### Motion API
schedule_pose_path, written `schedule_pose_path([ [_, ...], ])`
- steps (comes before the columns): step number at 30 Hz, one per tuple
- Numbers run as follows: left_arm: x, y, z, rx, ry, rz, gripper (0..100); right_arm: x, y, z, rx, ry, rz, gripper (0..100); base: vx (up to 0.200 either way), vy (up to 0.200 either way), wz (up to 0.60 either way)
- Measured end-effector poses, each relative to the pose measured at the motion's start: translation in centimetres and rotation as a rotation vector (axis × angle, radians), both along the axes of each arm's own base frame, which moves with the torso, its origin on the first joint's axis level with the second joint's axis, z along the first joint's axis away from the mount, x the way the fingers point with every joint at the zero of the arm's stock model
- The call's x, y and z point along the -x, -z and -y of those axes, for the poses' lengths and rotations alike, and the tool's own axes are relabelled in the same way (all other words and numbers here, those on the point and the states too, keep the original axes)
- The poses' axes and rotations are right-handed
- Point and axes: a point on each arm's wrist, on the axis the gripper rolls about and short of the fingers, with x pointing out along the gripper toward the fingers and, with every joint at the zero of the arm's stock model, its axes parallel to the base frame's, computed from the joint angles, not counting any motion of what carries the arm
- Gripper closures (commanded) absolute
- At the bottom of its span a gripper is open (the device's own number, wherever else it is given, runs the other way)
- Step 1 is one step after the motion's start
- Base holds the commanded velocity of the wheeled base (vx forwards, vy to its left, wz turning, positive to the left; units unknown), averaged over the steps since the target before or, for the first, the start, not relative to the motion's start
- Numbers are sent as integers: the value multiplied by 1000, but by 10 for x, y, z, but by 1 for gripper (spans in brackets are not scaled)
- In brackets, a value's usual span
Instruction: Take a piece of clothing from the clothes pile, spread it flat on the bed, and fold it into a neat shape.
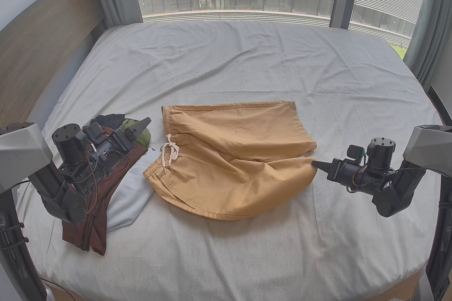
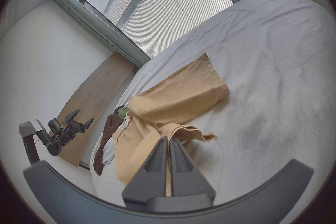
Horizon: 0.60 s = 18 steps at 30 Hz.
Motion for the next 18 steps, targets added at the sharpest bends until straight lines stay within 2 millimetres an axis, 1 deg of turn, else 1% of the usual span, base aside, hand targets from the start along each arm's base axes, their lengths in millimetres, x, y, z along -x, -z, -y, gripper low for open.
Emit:
schedule_pose_path([
  [3, 0, 0, 0, 0, 0, 0, 0, -10, 3, 3, -1, 11, 8, 100, 0, 0, 0],
  [7, 0, 0, 0, 0, 0, 0, 0, -16, 17, 4, 2, 16, -23, 100, 0, 0, 0],
  [12, 0, 0, 0, 0, -1, -1, 0, -13, 40, 5, 10, 17, -78, 100, 0, 0, 0],
  [18, 0, 1, 0, 0, -1, -2, 0, -9, 57, 5, 12, 16, -94, 100, 0, 0, 0],
])
